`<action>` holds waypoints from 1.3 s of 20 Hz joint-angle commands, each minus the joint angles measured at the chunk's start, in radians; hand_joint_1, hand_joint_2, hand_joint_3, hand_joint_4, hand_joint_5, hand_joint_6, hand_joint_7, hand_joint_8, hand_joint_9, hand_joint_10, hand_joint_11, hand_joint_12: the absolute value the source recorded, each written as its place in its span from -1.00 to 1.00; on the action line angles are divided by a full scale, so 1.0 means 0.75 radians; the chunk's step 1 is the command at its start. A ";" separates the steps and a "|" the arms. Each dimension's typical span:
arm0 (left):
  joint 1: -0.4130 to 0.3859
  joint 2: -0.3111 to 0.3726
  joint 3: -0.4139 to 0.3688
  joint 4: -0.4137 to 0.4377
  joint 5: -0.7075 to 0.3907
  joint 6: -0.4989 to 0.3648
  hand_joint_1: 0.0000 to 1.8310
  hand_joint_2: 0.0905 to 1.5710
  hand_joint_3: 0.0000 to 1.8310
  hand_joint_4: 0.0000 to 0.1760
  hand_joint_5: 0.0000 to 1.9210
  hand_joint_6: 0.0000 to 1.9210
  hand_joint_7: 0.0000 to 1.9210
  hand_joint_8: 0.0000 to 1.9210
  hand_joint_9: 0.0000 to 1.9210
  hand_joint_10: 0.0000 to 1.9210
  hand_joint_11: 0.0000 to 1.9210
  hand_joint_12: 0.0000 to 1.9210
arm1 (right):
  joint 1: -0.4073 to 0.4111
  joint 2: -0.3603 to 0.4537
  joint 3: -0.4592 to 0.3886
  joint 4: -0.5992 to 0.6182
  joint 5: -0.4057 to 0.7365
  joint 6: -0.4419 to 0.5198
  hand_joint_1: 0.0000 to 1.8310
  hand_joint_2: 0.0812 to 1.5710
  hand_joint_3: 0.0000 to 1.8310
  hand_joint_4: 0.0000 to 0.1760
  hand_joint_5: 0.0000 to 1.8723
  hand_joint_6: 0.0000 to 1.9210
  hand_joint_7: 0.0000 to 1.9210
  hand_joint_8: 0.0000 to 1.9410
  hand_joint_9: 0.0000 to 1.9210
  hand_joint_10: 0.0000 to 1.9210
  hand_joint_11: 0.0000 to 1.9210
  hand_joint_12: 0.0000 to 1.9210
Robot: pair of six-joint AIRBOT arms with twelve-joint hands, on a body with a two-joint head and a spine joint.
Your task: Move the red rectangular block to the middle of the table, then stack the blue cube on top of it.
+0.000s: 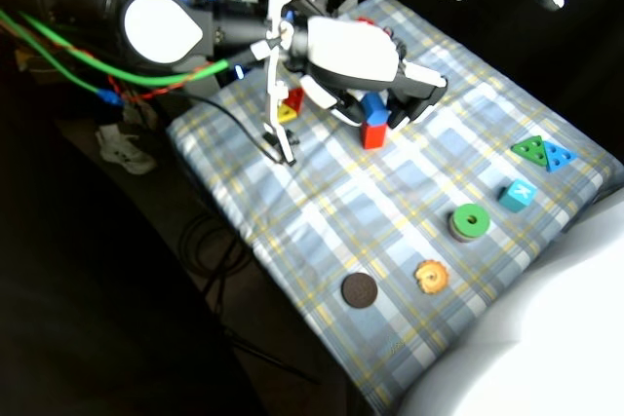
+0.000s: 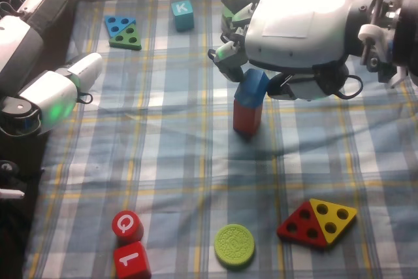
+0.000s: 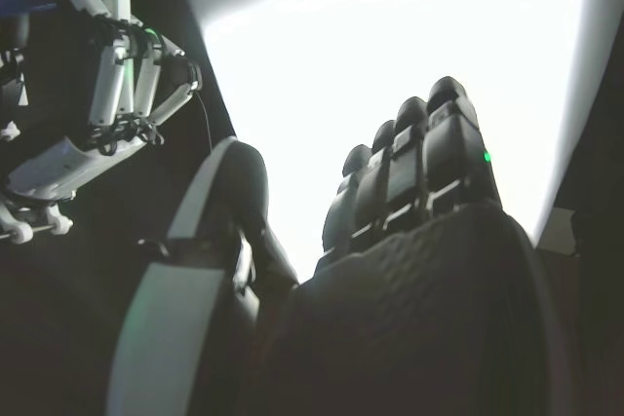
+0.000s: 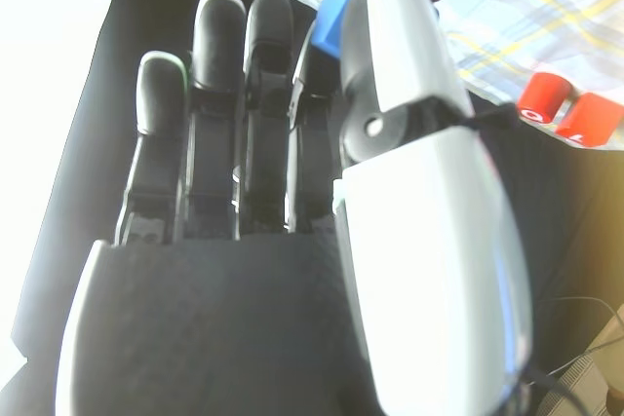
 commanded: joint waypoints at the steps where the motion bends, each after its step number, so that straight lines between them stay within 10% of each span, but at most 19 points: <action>1: -0.003 -0.007 0.000 0.050 -0.167 -0.012 -0.10 0.89 -1.00 -0.82 -1.00 -1.00 -1.00 -1.00 -1.00 -1.00 -1.00 -1.00 | 0.011 0.002 -0.005 0.018 0.115 -0.007 0.31 0.55 -1.00 -1.00 -0.33 0.37 -0.07 0.36 -0.34 0.41 -0.89 0.96; 10: -0.003 -0.007 0.000 0.050 -0.169 -0.012 -0.10 0.89 -1.00 -0.61 -1.00 -1.00 -1.00 -1.00 -1.00 -1.00 -1.00 -1.00 | 0.011 0.007 -0.009 0.018 0.114 -0.007 0.29 0.58 -1.00 -1.00 -0.39 0.47 -0.11 0.40 -0.32 0.44 -0.89 1.00; 15: -0.003 -0.007 0.000 0.050 -0.170 -0.012 -0.12 0.90 -1.00 -0.70 -1.00 -1.00 -1.00 -1.00 -1.00 -1.00 -1.00 -1.00 | 0.011 0.007 -0.012 0.018 0.114 -0.007 0.42 0.50 -1.00 -1.00 -0.26 -0.70 -0.17 0.33 -0.31 0.31 -0.89 0.90; 25: -0.003 -0.006 -0.001 0.050 -0.171 -0.012 -0.09 0.89 -1.00 -0.52 -1.00 -1.00 -1.00 -1.00 -1.00 -1.00 -1.00 -1.00 | 0.011 0.006 -0.013 0.017 0.115 -0.007 0.42 0.51 -1.00 -1.00 -0.21 -0.85 -0.17 0.33 -0.30 0.30 -0.87 0.88; 26: -0.003 -0.006 -0.001 0.050 -0.171 -0.012 -0.06 0.88 -1.00 -0.66 -1.00 -1.00 -1.00 -1.00 -1.00 -1.00 -1.00 -1.00 | 0.011 0.006 -0.013 0.017 0.115 -0.007 0.15 0.49 -1.00 -1.00 -0.24 -0.87 -0.21 -0.14 -0.29 0.26 -0.87 0.88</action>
